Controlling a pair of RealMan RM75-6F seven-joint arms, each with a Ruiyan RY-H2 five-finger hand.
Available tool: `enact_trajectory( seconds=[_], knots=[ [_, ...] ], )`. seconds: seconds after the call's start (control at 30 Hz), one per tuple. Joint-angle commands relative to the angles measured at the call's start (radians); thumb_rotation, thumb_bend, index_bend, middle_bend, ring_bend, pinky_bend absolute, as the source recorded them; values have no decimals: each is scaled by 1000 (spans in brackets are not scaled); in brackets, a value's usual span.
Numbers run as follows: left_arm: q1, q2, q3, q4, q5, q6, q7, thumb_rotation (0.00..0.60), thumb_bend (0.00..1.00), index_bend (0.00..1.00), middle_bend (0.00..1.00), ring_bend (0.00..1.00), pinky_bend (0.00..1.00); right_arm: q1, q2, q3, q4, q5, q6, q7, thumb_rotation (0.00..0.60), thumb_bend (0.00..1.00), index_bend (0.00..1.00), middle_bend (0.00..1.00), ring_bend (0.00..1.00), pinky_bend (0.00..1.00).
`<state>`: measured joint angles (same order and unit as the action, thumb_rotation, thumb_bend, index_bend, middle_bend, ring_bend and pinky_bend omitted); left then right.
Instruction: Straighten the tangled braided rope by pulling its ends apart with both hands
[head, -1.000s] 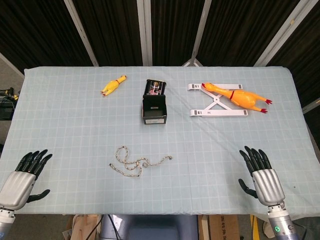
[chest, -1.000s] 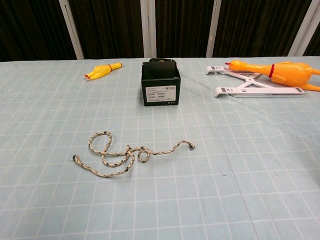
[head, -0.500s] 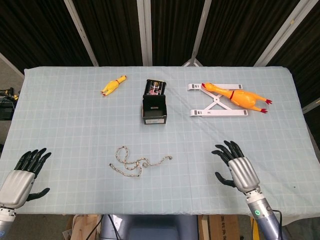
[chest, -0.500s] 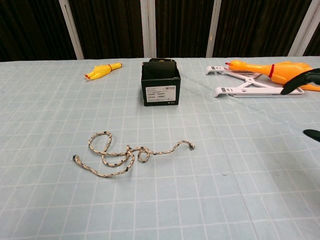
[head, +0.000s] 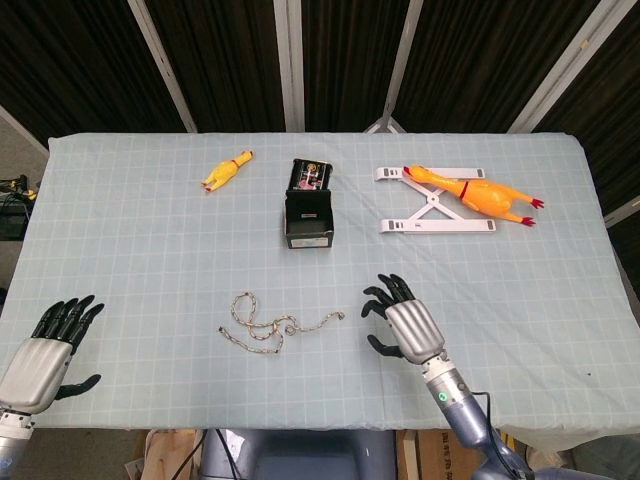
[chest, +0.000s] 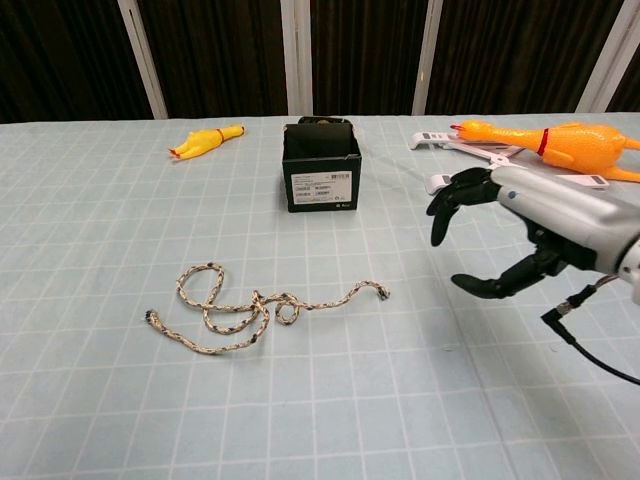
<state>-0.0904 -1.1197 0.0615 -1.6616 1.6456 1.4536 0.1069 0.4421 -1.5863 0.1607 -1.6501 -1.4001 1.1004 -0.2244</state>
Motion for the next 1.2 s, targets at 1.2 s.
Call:
enact_trajectory(
  seconds=[1.2],
  knots=[
    [-21, -6, 2, -9, -7, -30, -7, 600, 43, 76, 0, 0, 0, 130, -295, 38, 256, 147, -17, -73, 600, 350, 510, 266, 46, 0]
  ],
)
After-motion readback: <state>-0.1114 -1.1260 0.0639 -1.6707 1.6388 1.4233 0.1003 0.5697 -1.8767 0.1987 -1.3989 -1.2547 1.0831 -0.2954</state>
